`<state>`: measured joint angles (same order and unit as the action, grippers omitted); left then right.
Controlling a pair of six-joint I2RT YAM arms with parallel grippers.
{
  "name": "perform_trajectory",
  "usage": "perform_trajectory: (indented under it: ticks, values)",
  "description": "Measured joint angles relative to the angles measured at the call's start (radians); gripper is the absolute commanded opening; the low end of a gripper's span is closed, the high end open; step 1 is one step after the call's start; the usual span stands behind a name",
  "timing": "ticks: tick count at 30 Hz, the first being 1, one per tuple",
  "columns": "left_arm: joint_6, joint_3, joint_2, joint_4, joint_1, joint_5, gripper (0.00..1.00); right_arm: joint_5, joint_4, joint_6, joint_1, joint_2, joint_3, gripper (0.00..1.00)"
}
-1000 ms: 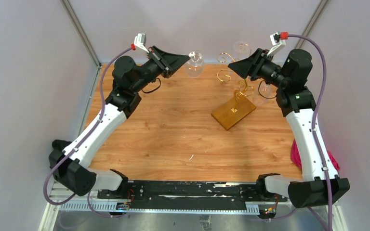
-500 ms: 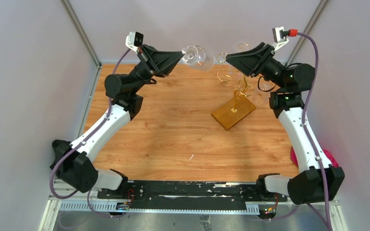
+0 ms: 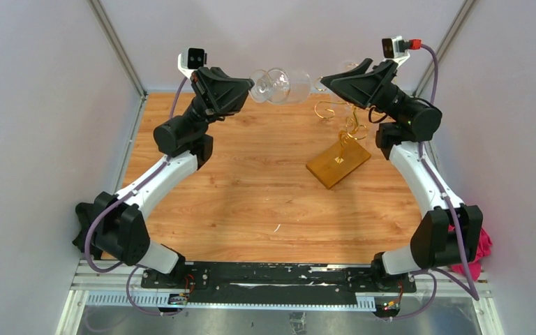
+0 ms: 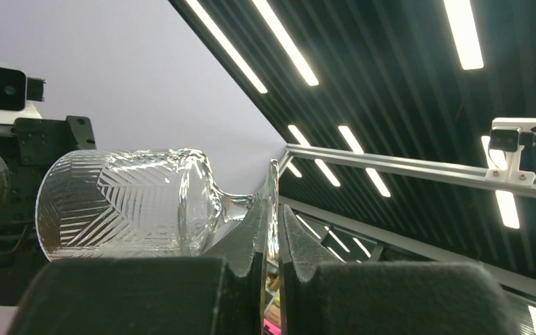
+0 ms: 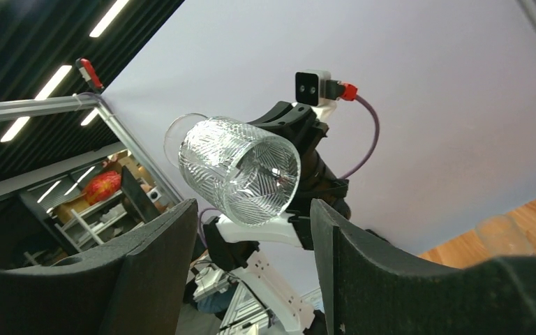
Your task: Take the wine glass off the wine glass rack
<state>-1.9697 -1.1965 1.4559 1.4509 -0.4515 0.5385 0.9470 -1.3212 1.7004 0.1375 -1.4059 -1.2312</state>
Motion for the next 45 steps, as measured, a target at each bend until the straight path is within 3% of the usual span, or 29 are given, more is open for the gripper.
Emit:
perform_trajectory:
  ticks: [19,26,37,41,45]
  values:
    - [-0.005,-0.012,0.040,0.038,0.000,0.002,0.00,0.013,-0.048,0.017,0.243,-0.079,-0.121,0.56]
    - [-0.005,-0.012,0.041,0.042,0.002,-0.002,0.00,-0.036,-0.158,0.112,0.297,-0.188,-0.188,0.44]
    - [-0.018,-0.007,0.043,0.059,0.009,-0.009,0.00,-0.080,-0.211,0.119,0.335,-0.173,-0.219,0.01]
    - [-0.018,-0.004,0.043,0.059,0.009,-0.010,0.00,-0.083,-0.204,0.114,0.336,-0.170,-0.216,0.00]
    - [-0.017,-0.002,0.043,0.059,0.009,-0.009,0.12,-0.079,-0.162,0.084,0.336,-0.145,-0.207,0.00]
